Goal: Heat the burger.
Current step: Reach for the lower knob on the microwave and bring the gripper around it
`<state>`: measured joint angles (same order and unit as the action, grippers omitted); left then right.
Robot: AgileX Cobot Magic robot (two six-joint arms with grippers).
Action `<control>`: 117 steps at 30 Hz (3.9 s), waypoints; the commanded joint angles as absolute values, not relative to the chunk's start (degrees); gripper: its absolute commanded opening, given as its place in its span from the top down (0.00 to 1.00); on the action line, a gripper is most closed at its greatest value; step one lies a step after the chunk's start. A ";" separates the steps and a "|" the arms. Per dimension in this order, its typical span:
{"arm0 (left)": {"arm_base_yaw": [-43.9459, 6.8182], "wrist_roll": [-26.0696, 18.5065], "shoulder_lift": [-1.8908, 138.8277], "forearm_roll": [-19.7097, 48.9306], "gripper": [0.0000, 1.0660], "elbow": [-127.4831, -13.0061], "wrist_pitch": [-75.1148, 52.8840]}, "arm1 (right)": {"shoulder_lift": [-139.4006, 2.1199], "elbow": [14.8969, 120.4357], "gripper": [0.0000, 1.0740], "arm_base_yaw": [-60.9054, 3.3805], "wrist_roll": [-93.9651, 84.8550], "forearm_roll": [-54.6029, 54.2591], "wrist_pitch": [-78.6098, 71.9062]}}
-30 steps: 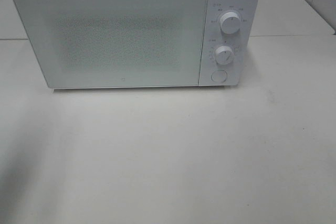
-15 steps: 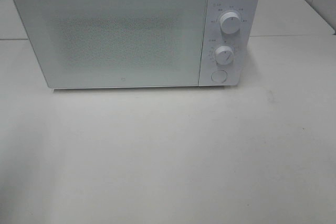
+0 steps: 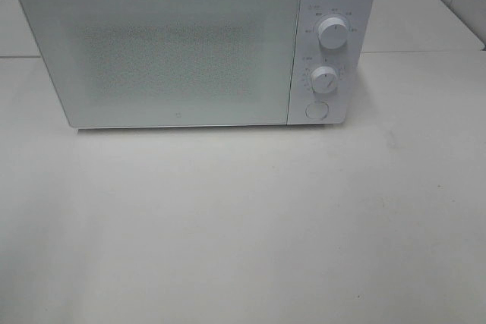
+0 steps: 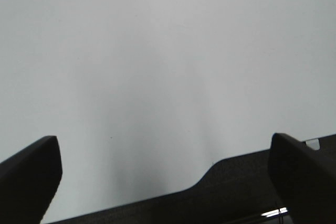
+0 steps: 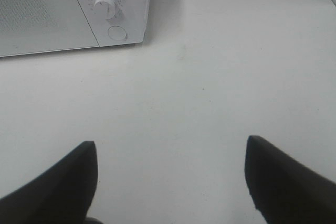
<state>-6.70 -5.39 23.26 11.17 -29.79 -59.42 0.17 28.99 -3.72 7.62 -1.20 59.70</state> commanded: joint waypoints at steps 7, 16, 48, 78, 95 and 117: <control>0.92 -5.27 8.54 11.52 0.06 -29.56 -58.90 | 1.72 28.99 0.30 -3.38 7.05 -1.15 59.42; 1.83 -5.27 -2.18 11.40 0.06 -29.56 -58.90 | 1.72 28.99 0.30 -3.38 7.05 -1.15 59.42; 1.83 -4.98 -1.66 11.40 0.06 -29.51 -58.90 | 1.43 28.99 0.30 -3.38 7.05 -1.15 59.42; 1.83 -4.98 -1.66 11.40 0.06 -29.51 -58.90 | 1.09 30.25 0.30 -3.38 6.82 -1.60 58.73; 1.83 -4.98 -1.55 11.40 0.06 -29.51 -58.90 | -14.61 31.34 0.30 -3.38 6.82 -1.43 42.28; 1.83 -4.98 -1.55 11.40 0.06 -29.51 -58.90 | -41.42 31.34 0.30 -3.38 5.84 -1.32 17.93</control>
<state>1.55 -5.21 -0.29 11.46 -29.45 -59.53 -41.08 31.00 -3.72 6.13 -1.66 19.54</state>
